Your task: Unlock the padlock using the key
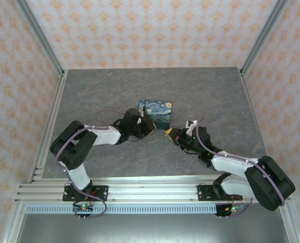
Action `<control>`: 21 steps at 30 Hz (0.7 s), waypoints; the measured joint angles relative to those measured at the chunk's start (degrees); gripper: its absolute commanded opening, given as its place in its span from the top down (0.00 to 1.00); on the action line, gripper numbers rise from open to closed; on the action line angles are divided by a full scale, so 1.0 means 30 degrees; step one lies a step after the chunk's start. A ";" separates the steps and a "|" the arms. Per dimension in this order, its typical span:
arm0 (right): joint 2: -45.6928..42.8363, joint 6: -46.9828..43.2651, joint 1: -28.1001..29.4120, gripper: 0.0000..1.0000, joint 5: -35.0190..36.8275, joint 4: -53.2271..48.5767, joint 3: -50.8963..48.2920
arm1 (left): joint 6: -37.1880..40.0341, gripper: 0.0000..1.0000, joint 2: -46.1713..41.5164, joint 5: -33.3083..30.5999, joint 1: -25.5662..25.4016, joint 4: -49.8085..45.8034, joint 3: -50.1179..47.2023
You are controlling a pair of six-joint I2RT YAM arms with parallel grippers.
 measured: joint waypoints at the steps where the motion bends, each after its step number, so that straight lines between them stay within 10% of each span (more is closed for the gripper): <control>1: -0.0051 -0.0044 0.0000 1.00 0.0000 -0.0015 -0.0095 | -0.0087 1.00 -0.0015 0.0182 0.0000 0.0007 0.0000; 21: 0.3388 0.3155 0.0000 1.00 0.0627 0.3140 0.0197 | -0.2353 1.00 -0.0991 0.0517 0.0000 0.4167 -0.0860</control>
